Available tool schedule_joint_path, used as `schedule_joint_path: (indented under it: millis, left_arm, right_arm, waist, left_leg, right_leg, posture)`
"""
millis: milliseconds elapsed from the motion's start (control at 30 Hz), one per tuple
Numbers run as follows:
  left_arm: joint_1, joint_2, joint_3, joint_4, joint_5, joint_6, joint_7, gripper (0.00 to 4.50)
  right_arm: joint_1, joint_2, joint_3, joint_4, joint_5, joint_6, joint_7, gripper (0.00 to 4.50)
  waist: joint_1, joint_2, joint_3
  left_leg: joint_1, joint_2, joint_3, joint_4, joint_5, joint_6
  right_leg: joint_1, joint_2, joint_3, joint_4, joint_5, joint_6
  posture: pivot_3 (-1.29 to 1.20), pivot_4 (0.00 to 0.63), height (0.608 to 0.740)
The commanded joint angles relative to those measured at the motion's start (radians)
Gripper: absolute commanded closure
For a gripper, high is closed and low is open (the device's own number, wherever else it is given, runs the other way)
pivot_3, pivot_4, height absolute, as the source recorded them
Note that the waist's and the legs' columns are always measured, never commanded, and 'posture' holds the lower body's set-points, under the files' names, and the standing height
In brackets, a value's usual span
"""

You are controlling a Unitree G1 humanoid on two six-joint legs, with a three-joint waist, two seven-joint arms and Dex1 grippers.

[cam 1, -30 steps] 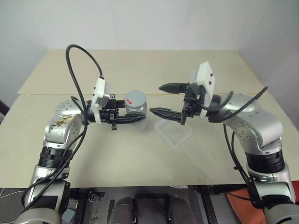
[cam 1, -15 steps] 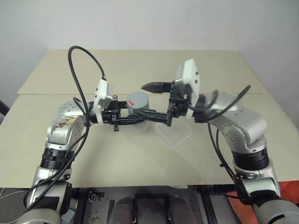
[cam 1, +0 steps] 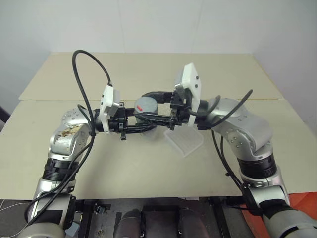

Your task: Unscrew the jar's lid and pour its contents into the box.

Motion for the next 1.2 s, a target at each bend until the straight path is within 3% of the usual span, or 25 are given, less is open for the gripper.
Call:
schedule_joint_path:
  millis: [33,167,333,467,600,867,1033,1100,1200]
  left_arm:
    - [-0.003,0.008,0.007,-0.03,-0.01,-0.005,-0.004,2.59]
    - [0.004,0.004,-0.002,-0.027,-0.004,-0.01,-0.003,2.59]
    - [0.0,-0.003,0.001,-0.014,0.0,-0.014,0.013,2.59]
    - [-0.004,-0.012,0.014,-0.01,0.003,-0.019,0.047,2.59]
    - [0.001,-0.021,0.025,-0.013,0.006,-0.023,0.092,2.59]
    - [-0.012,-0.065,0.003,-0.003,0.072,-0.058,0.194,2.59]
    - [-0.02,-0.108,-0.033,-0.004,0.168,-0.117,0.284,2.59]
    - [-0.032,-0.129,-0.061,0.009,0.248,-0.173,0.348,2.59]
    - [-0.082,-0.123,-0.177,0.146,0.565,-0.489,0.529,2.59]
  right_arm:
    - [-0.034,0.006,-0.066,-0.03,0.044,0.033,-0.026,1.76]
    - [-0.062,0.01,-0.161,-0.015,0.109,0.082,-0.082,1.76]
    - [-0.035,-0.057,-0.221,0.008,0.027,0.065,-0.158,1.76]
    - [0.082,-0.146,-0.25,0.018,-0.089,0.011,-0.222,1.76]
    - [0.307,-0.217,-0.263,0.023,-0.221,-0.047,-0.287,1.76]
    - [0.491,-0.172,-0.225,0.167,-0.37,-0.117,-0.379,1.76]
    - [0.497,-0.197,-0.22,0.19,-0.394,-0.081,-0.347,0.08]
    - [0.484,-0.23,-0.236,0.155,-0.36,-0.027,-0.301,0.03]
    - [0.435,-0.305,-0.289,0.08,-0.24,0.095,-0.183,0.03]
  waist:
    - [0.001,0.0,0.0]
    - [0.001,0.0,0.0]
    - [0.001,0.0,0.0]
    - [0.007,0.0,0.0]
    - [0.008,0.0,0.0]
    - [-0.005,0.0,0.0]
    - [-0.001,0.0,0.0]
    - [0.001,0.0,0.0]
    - [0.006,0.0,0.0]
  left_leg:
    - [0.0,0.0,0.0,0.0,0.0,0.0]
    - [0.0,0.0,0.0,0.0,0.0,0.0]
    - [0.0,0.0,0.0,0.0,0.0,0.0]
    - [0.0,0.0,0.0,0.0,0.0,0.0]
    - [0.0,-0.001,0.0,-0.001,0.0,0.0]
    - [0.002,-0.001,0.001,0.0,0.0,-0.001]
    - [0.002,-0.001,0.0,0.0,0.001,-0.001]
    - [0.002,-0.001,0.0,0.0,0.001,-0.001]
    - [0.001,-0.002,0.0,0.0,0.0,0.0]
  right_leg:
    - [0.0,0.0,0.0,0.0,0.0,0.0]
    - [0.0,0.0,0.0,0.0,0.0,0.0]
    - [0.0,0.0,0.0,0.0,0.0,0.0]
    - [0.001,-0.001,-0.001,-0.001,0.0,0.0]
    - [0.001,-0.001,-0.001,-0.002,0.0,0.0]
    - [0.0,0.0,0.003,-0.003,0.0,0.0]
    - [0.001,0.0,0.003,-0.003,0.0,0.0]
    - [0.001,0.0,0.003,-0.003,0.0,0.0]
    - [0.001,0.0,0.003,-0.004,0.0,0.0]
  posture:
    - [0.0,0.15,0.74]
    - [0.0,0.15,0.74]
    - [0.0,0.15,0.74]
    - [0.0,0.15,0.74]
    - [0.0,0.15,0.74]
    - [0.0,0.15,0.74]
    - [0.0,0.15,0.74]
    - [0.0,0.15,0.74]
    - [0.0,0.15,0.74]
